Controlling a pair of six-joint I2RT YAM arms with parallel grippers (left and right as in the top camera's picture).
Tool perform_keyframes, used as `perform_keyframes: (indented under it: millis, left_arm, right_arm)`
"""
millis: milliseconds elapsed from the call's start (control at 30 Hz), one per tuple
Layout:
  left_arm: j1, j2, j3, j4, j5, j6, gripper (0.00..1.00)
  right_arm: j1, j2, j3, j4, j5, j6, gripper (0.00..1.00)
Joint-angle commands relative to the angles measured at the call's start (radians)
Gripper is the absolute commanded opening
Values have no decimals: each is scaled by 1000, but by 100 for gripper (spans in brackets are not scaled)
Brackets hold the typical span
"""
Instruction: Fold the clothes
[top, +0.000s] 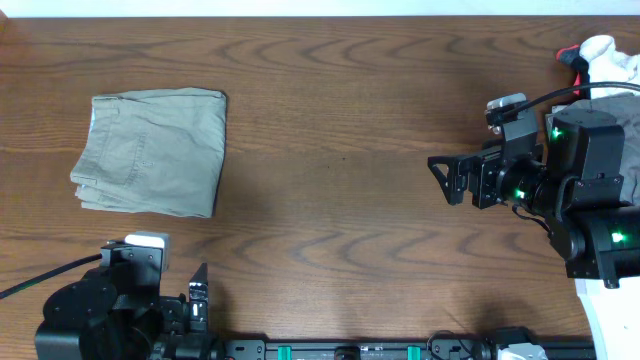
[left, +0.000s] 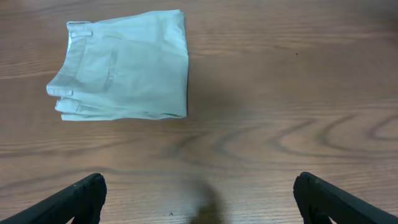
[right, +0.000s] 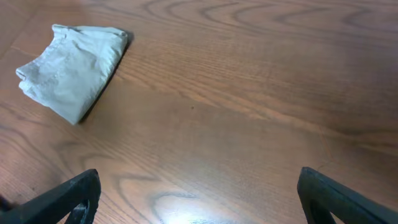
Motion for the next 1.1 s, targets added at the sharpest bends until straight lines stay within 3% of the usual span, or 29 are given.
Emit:
perform_keyframes:
  millis: [0, 433, 567, 733, 1067]
  left_arm:
    - [-4, 0, -7, -3, -14, -13, 98]
    - [-4, 0, -7, 26, -22, 2, 98]
    - [-6, 0, -11, 125, -19, 43, 98]
    - [-4, -17, -51, 258, 80, 222, 98]
    - [0, -225, -421, 630, 113, 239, 98]
  right_arm:
    - [-5, 1, 8, -2, 4, -5, 99]
    - [-5, 1, 8, -2, 3, -4, 99]
    - [-5, 1, 8, -2, 4, -5, 99]
    - [-5, 1, 8, -2, 4, -5, 99]
    - [-5, 1, 8, -2, 3, -4, 99]
